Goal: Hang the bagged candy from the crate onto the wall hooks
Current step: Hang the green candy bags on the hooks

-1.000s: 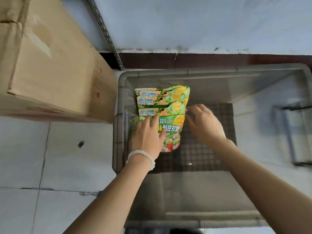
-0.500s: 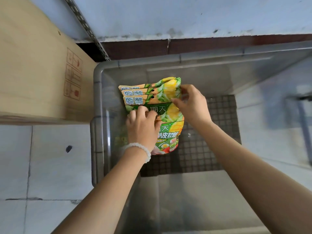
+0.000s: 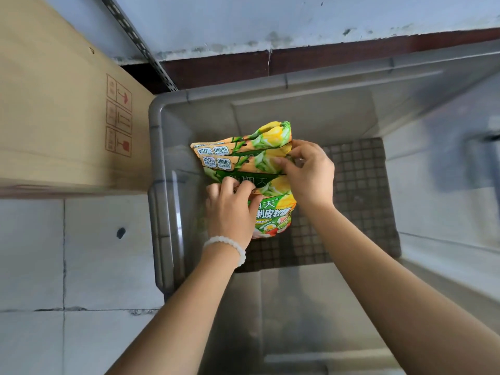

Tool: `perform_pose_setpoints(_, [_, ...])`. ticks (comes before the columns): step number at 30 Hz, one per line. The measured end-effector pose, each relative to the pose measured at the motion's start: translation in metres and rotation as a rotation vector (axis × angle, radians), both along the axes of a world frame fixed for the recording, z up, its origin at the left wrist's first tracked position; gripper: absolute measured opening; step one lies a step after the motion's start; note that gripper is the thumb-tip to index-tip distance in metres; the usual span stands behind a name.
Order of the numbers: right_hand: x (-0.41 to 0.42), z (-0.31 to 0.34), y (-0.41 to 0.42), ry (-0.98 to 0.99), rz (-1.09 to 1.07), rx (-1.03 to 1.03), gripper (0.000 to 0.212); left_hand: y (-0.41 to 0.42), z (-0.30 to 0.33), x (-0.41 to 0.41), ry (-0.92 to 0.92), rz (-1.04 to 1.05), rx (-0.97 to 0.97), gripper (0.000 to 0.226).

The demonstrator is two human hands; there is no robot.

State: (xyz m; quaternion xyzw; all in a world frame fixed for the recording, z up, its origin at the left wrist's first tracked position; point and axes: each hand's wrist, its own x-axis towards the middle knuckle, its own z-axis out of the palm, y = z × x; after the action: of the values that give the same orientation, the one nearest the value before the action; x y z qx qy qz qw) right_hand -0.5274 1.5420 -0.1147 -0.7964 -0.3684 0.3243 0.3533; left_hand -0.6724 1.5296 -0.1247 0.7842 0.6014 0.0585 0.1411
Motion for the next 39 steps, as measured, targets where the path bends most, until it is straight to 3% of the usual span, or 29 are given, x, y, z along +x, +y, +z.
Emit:
perform_pose_setpoints(2, [0.001,0.004,-0.009,0.078,-0.014,0.002,0.021,-0.004,0.004,-0.001,0.000,0.003,-0.018,0.017])
perform_pose_setpoints(7, [0.008,0.040,-0.041,0.216,0.018,-0.044,0.020,-0.033,0.038,-0.009,-0.022,-0.022,-0.183,0.015])
perform_pose_setpoints(13, [0.031,0.133,-0.076,0.240,0.046,-0.033,0.025,-0.052,0.132,-0.004,-0.069,-0.081,-0.115,0.014])
perform_pose_setpoints(17, [0.056,0.230,-0.093,0.177,0.066,-0.018,0.010,-0.055,0.228,0.009,-0.043,-0.138,-0.025,0.016])
perform_pose_setpoints(24, [0.091,0.469,-0.124,-0.025,0.151,0.053,0.010,-0.060,0.442,0.035,-0.059,-0.177,0.061,0.013])
perform_pose_setpoints(29, [0.100,0.615,-0.134,-0.092,0.142,0.235,0.007,-0.056,0.574,0.067,0.089,-0.372,0.087,0.026])
perform_pose_setpoints(34, [0.106,0.718,-0.133,-0.225,0.162,0.376,0.011,-0.042,0.682,0.079,0.079,-0.376,0.132,0.032])
perform_pose_setpoints(39, [0.113,0.803,-0.136,-0.417,0.166,0.431,0.018,-0.033,0.770,0.077,-0.051,-0.412,0.279,0.035])
